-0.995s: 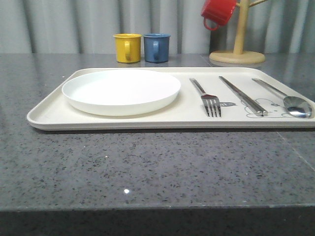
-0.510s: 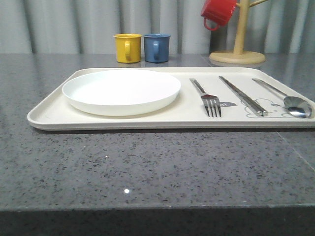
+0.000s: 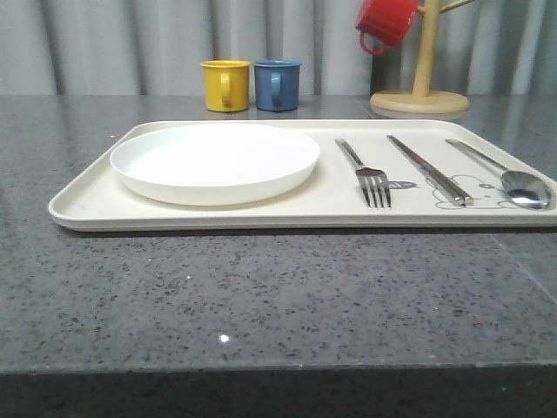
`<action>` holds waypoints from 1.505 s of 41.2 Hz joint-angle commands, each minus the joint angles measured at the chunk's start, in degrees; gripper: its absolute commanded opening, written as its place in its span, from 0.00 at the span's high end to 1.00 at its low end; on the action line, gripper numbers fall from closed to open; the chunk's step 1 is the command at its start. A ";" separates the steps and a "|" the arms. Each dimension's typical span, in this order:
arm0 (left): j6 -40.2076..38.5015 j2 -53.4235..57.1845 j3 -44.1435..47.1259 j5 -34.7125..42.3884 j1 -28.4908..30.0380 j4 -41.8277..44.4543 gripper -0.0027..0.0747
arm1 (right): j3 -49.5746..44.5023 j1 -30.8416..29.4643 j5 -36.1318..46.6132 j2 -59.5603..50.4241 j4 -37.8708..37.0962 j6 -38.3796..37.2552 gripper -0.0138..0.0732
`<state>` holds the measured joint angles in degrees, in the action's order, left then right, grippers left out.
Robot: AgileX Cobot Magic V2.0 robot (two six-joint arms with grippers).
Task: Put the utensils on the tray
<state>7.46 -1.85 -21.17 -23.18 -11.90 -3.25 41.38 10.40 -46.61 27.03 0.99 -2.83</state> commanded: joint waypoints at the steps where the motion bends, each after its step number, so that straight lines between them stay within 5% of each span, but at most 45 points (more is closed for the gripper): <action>1: -0.66 -0.75 -1.54 4.83 0.00 -0.62 0.99 | -4.36 -0.11 8.49 -6.08 -0.99 0.71 0.97; 15: -0.66 -0.75 -1.54 4.83 0.00 -0.62 0.99 | -14.36 -0.11 11.53 -21.28 -0.99 0.71 0.97; 62: -0.66 -0.10 -0.22 6.68 0.26 0.01 0.99 | -14.38 -0.11 10.96 -21.51 -0.99 0.71 0.97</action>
<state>7.46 -1.71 -20.80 -22.56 -11.90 -3.25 25.74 10.40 -40.20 4.79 0.84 -2.69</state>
